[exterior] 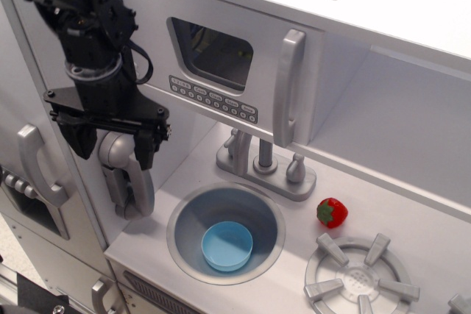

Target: Close microwave

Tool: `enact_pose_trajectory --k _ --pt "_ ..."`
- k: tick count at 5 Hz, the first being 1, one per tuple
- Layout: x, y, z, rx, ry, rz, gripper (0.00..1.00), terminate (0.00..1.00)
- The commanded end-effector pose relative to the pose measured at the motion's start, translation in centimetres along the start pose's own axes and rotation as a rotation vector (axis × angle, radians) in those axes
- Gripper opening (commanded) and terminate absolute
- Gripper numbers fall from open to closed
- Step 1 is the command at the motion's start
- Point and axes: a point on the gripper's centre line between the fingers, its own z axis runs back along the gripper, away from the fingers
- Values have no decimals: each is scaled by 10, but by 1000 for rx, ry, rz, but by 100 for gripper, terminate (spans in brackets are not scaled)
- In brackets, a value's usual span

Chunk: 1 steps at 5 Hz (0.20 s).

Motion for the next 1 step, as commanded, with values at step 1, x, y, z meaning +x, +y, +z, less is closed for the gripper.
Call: enact_pose_trajectory --k 1 --pt "0 11 18 4 -40 5 100 100"
